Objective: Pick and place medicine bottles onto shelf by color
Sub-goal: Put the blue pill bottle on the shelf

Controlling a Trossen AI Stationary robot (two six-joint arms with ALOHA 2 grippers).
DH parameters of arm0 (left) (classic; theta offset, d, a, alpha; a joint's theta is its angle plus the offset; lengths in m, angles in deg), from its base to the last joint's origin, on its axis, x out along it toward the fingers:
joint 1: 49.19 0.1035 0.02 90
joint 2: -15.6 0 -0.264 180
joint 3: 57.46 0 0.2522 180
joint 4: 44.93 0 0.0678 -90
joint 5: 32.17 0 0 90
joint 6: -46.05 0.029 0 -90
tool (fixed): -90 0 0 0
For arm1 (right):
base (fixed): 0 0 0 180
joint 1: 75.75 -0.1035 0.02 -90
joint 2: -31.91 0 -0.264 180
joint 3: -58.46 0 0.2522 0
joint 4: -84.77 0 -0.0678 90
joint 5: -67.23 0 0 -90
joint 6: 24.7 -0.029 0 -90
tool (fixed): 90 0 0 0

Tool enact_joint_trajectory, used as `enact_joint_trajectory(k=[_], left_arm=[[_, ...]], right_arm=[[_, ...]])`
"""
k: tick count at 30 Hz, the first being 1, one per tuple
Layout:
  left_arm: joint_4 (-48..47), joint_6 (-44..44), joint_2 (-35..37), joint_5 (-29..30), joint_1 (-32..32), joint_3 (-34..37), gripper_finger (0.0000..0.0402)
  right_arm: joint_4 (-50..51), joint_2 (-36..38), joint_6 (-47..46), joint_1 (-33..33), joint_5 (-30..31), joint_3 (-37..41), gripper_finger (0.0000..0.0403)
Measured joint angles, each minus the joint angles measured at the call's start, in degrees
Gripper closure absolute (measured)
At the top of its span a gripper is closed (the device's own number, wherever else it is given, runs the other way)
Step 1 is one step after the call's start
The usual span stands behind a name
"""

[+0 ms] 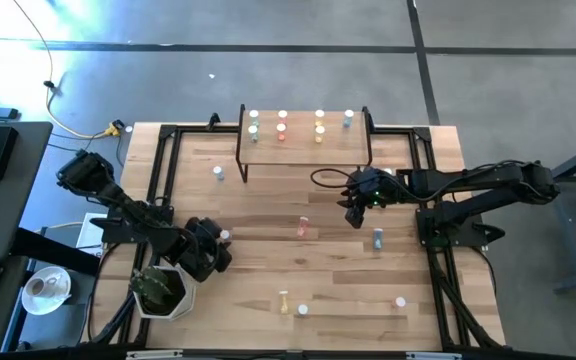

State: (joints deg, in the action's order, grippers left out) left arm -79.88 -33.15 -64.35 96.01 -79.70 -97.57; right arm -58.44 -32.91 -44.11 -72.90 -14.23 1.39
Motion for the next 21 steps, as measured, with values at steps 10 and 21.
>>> enact_joint_trajectory(k=[10,21], left_arm=[[1.6,2.5,-4.1,1.9,1.2,0.0,0.0215],[1.4,2.9,-6.0,3.2,1.2,0.0,0.0266]], right_arm=[[0.2,0.0,0.2,0.0,-0.1,0.0,0.0257],[0.1,0.0,0.4,0.0,-0.1,0.0,0.0257]])
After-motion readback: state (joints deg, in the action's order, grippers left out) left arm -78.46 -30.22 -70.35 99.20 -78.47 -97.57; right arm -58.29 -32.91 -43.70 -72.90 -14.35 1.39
